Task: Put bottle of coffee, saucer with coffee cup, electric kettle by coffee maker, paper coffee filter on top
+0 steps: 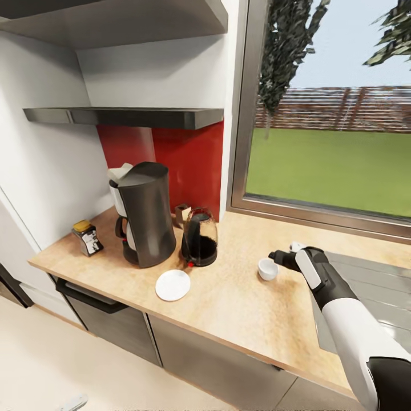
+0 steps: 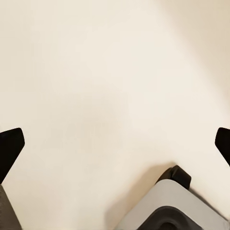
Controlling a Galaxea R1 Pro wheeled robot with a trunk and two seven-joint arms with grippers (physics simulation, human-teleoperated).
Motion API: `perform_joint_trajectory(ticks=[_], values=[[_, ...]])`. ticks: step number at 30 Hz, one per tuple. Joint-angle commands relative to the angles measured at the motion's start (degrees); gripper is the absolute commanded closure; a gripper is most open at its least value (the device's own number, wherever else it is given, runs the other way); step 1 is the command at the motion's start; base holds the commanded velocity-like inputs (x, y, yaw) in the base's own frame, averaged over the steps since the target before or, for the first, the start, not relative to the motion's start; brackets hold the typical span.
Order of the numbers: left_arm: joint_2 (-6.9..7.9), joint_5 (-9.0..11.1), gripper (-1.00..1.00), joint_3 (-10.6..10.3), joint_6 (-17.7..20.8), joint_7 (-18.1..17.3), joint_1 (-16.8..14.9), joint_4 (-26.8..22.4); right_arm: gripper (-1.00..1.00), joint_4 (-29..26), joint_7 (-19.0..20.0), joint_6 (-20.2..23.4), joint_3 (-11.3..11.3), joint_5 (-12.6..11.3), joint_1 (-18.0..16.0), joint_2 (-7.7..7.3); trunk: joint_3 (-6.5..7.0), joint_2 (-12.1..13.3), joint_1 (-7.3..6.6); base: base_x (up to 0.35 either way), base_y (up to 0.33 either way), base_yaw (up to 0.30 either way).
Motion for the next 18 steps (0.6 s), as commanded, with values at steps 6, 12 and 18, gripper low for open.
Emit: perform_joint_trajectory(ticks=[6,12,18], values=[[0.01,-0.2,-1.0,0.4,0.1,0.1,0.0,-0.1,-1.0,-0.1,-0.5,0.2,0.0,-0.6,0.0,-0.02,-0.68,-0.1,0.02,-0.002,0.0,0.0],[0.01,-0.2,-1.0,0.4,0.1,0.1,0.0,-0.1,-1.0,-0.1,-0.5,0.2,0.0,-0.6,0.0,0.0,-1.24,-0.1,0.02,0.0,0.0,0.0],[-0.03,-0.2,-1.0,0.4,0.1,0.1,0.0,-0.1,-1.0,0.0,-0.5,0.2,0.0,-0.6,0.0,-0.01,-1.8,-0.1,0.02,0.0,0.0,0.0]])
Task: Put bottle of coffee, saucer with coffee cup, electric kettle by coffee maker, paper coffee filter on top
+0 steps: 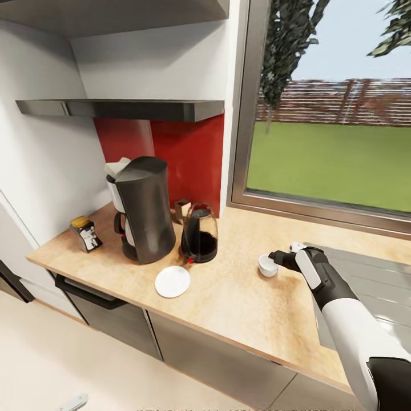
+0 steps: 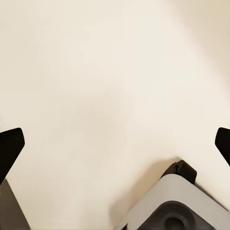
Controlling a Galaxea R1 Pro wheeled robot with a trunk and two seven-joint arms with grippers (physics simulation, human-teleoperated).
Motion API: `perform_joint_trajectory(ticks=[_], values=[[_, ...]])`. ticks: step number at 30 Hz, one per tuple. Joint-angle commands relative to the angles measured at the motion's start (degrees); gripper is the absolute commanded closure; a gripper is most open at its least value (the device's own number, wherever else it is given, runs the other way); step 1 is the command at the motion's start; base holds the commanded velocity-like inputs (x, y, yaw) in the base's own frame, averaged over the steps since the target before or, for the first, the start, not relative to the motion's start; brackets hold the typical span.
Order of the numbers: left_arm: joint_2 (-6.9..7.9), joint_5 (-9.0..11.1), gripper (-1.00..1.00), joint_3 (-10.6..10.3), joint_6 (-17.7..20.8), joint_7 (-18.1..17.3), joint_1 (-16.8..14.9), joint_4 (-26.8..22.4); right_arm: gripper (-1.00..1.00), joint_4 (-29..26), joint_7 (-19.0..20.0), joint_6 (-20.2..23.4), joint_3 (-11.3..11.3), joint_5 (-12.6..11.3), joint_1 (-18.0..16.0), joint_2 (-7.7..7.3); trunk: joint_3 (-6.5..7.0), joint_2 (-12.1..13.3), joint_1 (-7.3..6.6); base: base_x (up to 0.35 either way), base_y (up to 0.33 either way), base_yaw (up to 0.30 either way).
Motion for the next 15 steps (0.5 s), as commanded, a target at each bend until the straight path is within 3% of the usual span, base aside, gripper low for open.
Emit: perform_joint_trajectory(ticks=[1,15], values=[[0.01,-0.2,-1.0,0.4,0.1,0.1,0.0,-0.1,-1.0,-0.1,-0.5,0.2,0.0,-0.6,0.0,0.0,-0.2,-0.1,0.02,0.0,0.0,0.0],[0.0,-0.2,-1.0,0.4,0.1,0.1,0.0,-0.1,-1.0,-0.1,-0.5,0.2,0.0,-0.6,0.0,0.01,-1.51,-0.1,0.02,-0.033,0.0,0.0]])
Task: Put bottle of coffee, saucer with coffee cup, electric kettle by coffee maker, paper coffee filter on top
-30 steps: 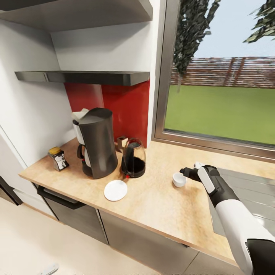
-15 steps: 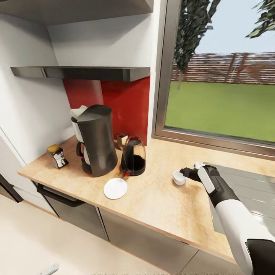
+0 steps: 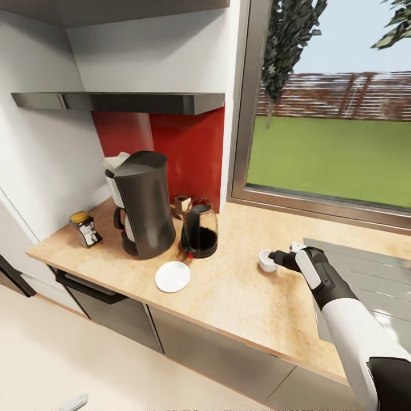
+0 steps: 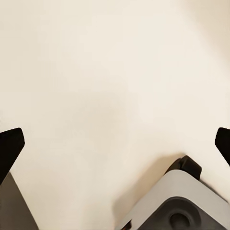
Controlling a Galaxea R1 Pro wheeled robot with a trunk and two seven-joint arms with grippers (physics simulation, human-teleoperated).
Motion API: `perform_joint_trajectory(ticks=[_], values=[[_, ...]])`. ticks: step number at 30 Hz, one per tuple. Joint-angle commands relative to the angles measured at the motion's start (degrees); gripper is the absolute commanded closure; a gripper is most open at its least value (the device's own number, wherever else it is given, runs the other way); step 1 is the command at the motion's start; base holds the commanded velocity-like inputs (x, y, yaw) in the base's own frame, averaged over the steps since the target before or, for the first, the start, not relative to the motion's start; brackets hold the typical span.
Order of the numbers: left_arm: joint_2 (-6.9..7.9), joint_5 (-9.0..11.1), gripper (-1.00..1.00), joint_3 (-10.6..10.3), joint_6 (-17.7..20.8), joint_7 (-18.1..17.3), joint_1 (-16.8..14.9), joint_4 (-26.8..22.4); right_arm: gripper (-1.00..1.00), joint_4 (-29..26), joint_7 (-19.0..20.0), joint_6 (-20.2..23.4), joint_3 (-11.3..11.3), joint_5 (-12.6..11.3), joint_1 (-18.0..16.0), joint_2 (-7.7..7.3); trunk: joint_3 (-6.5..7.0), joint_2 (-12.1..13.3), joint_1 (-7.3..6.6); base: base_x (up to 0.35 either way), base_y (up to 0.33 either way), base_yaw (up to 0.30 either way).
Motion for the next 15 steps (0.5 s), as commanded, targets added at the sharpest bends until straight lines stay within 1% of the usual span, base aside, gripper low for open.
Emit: perform_joint_trajectory(ticks=[1,8,15], values=[[-0.01,-0.2,-1.0,0.4,0.1,0.1,0.0,-0.1,-1.0,-0.1,-0.5,0.2,0.0,-0.6,0.0,0.0,-0.2,-0.1,0.02,0.0,0.0,0.0],[0.0,-0.2,-1.0,0.4,0.1,0.1,0.0,-0.1,-1.0,-0.1,-0.4,0.2,0.0,-0.6,0.0,0.0,-0.43,-0.1,0.02,0.0,0.0,0.0],[-0.01,-0.2,-1.0,0.4,0.1,0.1,0.0,-0.1,-1.0,3.1,-0.3,0.2,0.0,-0.6,0.0,0.0,-0.44,-0.1,0.02,0.0,0.0,0.0]])
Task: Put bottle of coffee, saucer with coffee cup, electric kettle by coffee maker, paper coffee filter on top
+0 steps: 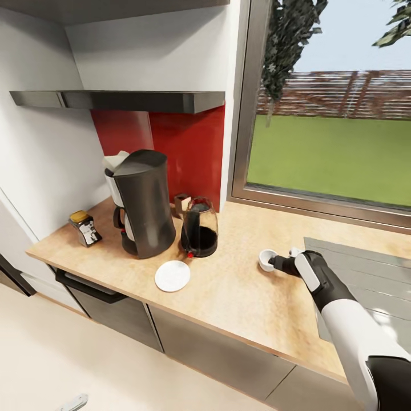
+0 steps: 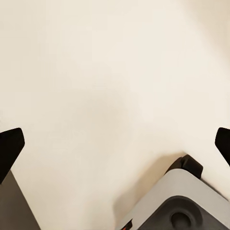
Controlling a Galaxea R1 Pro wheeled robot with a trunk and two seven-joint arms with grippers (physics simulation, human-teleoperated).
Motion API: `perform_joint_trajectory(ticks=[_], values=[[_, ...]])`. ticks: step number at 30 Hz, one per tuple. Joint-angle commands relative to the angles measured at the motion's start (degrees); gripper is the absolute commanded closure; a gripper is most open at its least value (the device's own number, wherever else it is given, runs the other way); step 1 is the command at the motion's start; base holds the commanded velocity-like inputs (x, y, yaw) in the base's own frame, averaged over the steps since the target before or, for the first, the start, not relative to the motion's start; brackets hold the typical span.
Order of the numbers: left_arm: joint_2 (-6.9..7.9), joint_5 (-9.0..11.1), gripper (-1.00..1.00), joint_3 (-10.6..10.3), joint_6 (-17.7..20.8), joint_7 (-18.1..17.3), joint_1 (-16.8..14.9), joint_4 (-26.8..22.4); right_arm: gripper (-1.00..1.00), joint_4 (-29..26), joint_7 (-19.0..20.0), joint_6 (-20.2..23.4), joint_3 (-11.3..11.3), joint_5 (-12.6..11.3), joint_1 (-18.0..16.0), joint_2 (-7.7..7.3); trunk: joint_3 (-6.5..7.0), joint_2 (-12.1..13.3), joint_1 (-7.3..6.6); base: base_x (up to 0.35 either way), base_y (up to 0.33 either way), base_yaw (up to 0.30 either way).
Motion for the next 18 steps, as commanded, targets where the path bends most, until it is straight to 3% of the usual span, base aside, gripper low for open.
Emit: perform_joint_trajectory(ticks=[1,4,5,18], values=[[-0.01,-0.2,-1.0,0.4,0.1,0.1,0.0,-0.1,-1.0,0.4,-0.5,0.2,0.0,-0.6,0.0,0.0,-0.1,-0.1,0.03,0.0,0.0,0.0],[0.0,-0.2,-1.0,0.4,0.1,0.1,0.0,-0.1,-1.0,0.7,-0.5,0.2,0.0,-0.6,0.0,0.0,-0.1,-0.1,0.03,0.0,0.0,0.0],[-0.01,-0.2,-1.0,0.4,0.1,0.1,0.0,-0.1,1.0,0.7,-0.5,0.2,0.0,-0.6,0.0,0.0,-0.1,-0.1,0.03,0.0,0.0,0.0],[0.0,-0.2,-1.0,0.4,0.1,0.1,0.0,-0.1,1.0,0.8,-0.5,0.2,0.0,-0.5,-0.1,0.0,-0.1,-0.1,0.03,0.0,0.0,0.0]])
